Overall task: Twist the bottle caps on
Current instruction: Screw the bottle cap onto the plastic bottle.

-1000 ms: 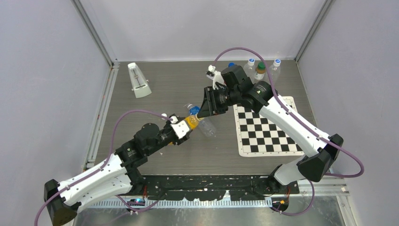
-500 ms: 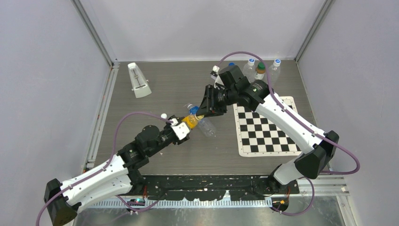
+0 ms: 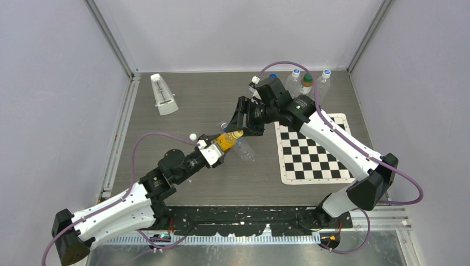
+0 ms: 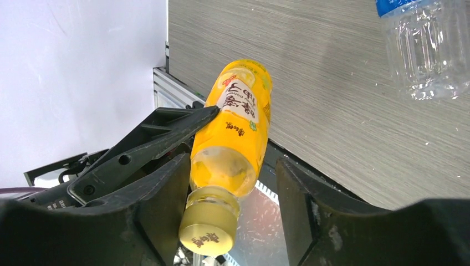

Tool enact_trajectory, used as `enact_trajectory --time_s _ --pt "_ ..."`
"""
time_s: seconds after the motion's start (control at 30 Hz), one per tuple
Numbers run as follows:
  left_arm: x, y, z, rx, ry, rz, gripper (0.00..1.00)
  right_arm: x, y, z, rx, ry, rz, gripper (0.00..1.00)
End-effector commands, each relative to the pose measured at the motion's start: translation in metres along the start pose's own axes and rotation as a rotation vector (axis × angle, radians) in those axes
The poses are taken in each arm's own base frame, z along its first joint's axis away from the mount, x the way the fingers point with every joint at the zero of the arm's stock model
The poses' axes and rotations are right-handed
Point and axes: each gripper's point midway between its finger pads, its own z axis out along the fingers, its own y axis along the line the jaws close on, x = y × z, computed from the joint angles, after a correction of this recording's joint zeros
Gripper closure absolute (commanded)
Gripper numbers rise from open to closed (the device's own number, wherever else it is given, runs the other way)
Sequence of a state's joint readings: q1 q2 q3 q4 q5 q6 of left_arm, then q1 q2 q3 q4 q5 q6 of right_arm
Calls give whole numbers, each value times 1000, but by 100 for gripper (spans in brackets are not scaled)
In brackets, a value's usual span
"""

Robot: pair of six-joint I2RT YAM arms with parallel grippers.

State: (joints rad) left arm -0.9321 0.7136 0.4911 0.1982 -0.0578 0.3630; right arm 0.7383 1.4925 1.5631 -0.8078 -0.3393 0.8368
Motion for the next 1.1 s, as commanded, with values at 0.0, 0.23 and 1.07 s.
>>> enact_trajectory --time_s 0.0,0.23,1.07 --pt "-33 15 1 -61 -115 -49 100 -12 14 -10 -44 -75 -38 35" --pt "-14 13 5 -68 -20 -70 100 -22 26 -30 -80 -134 -135 17" --pt "-18 6 8 35 -26 -264 100 -28 26 -89 -251 -213 -941 10"
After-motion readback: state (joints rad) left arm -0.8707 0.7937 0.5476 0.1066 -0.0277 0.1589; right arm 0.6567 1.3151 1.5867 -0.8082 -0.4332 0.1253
